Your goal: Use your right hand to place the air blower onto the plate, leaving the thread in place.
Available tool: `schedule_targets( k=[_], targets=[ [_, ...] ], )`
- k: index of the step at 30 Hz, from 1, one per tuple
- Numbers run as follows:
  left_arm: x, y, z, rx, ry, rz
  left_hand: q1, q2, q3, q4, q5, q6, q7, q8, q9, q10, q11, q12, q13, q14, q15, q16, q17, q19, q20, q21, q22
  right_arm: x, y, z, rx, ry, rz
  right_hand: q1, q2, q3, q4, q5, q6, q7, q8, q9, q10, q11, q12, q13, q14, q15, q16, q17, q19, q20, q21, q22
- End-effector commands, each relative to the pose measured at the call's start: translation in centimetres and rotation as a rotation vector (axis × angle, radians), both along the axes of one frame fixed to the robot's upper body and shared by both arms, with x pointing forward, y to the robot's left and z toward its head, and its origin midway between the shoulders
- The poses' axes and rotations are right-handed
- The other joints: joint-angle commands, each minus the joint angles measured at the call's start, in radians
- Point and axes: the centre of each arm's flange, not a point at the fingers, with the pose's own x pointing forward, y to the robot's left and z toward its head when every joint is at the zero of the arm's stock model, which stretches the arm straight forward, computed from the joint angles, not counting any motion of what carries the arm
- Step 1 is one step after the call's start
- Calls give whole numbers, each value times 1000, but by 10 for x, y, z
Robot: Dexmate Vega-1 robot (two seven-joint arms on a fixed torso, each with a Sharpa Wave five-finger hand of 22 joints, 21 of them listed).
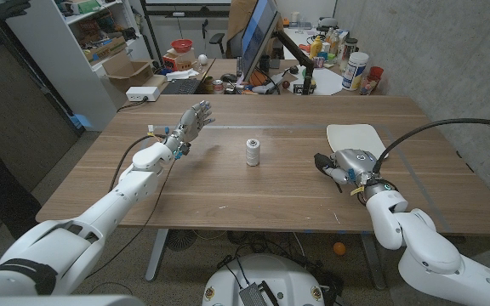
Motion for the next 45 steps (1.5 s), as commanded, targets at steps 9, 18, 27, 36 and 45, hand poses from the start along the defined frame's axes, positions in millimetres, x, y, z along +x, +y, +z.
schedule_targets(
  k=[9,18,27,36,45],
  targets=[
    [-7,-4,2,3,-21,-17,-1,120,3,1,3,-6,4,2,2,-31,4,2,4,-6,3,4,4,-49,5,-1,4,-2,-7,30,-135,-82,59,25,-5,-4,7,-9,-13,-16,-8,8,-32,-1,-14,4,-28,0,-55,-26,-22,-2,8,-14],
    [-12,-7,4,12,-32,-34,-1,120,2,1,3,-5,3,2,2,-31,5,2,4,-5,3,4,4,-48,6,-2,4,6,0,44,-175,-97,67,30,-6,-7,11,-14,-13,-17,-9,6,-31,-2,-16,4,-19,0,-69,-22,-28,-2,17,-17],
    [-19,-12,5,14,-49,-57,-2,120,2,1,3,-5,4,2,1,-31,4,2,4,-5,3,4,4,-48,6,-3,4,17,10,58,-210,-117,87,32,-5,-11,18,-18,-7,-16,-7,6,-24,0,-15,4,-12,0,-80,-17,-31,-2,26,-23],
    [-25,-13,2,17,-53,-68,-2,120,1,1,3,-3,3,3,1,-30,4,2,4,-5,3,4,4,-47,6,-4,4,29,18,73,-241,-127,87,32,-5,-13,23,-20,-4,-18,-5,7,-21,1,-16,4,-6,0,-85,-12,-32,-2,33,-27],
    [-31,-14,2,22,-63,-79,-2,120,1,1,3,-2,3,3,1,-29,5,3,4,-3,3,5,4,-47,6,-5,4,43,21,86,-265,-136,53,34,-4,-15,30,-24,0,-19,-4,6,-18,0,-17,4,-1,1,-90,-6,-33,-2,41,-33]
  ],
)
